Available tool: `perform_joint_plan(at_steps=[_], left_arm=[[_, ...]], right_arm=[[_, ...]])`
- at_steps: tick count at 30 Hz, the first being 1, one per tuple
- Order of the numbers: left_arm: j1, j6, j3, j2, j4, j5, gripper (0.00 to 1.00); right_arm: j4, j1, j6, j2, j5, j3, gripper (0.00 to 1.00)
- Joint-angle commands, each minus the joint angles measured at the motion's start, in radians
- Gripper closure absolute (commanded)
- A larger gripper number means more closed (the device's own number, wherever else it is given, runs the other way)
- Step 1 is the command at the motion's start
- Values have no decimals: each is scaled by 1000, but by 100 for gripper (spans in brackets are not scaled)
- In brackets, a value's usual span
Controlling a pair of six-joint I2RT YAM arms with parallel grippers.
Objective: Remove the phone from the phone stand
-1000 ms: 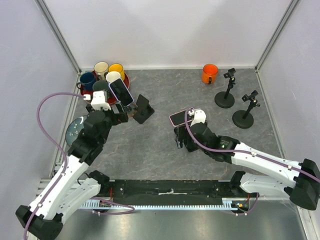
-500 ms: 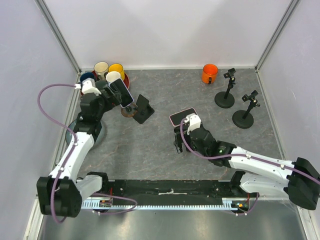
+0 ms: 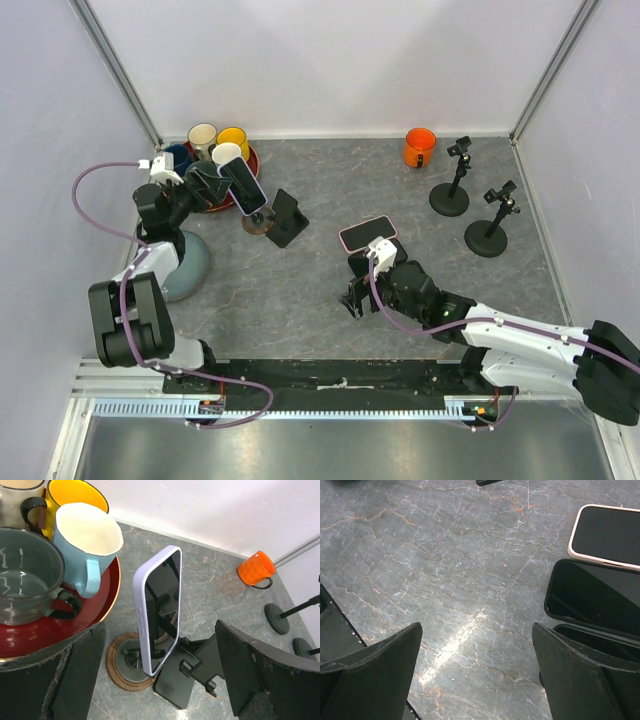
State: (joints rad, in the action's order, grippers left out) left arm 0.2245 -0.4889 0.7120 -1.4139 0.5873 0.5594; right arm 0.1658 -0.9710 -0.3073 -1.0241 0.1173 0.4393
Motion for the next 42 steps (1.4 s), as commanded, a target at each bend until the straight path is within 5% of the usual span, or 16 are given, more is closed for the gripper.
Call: perform_joint_plan(at_steps=[1, 8, 15, 33, 42], left_arm=[[13, 91, 84, -81, 95, 108, 5], [24, 6, 164, -279, 221, 276, 13], [24, -45, 221, -356, 289, 309, 45], [24, -53, 270, -329, 304, 399, 98], [26, -14, 328, -197, 217, 379, 98]], right_arm=[[69, 0, 19, 45, -44, -28, 2], [77, 0, 28, 9, -84, -22, 2], [69, 2, 39, -10, -87, -16, 2], [49, 0, 51, -71, -116, 9, 2], [41, -1, 54, -57, -116, 9, 2]])
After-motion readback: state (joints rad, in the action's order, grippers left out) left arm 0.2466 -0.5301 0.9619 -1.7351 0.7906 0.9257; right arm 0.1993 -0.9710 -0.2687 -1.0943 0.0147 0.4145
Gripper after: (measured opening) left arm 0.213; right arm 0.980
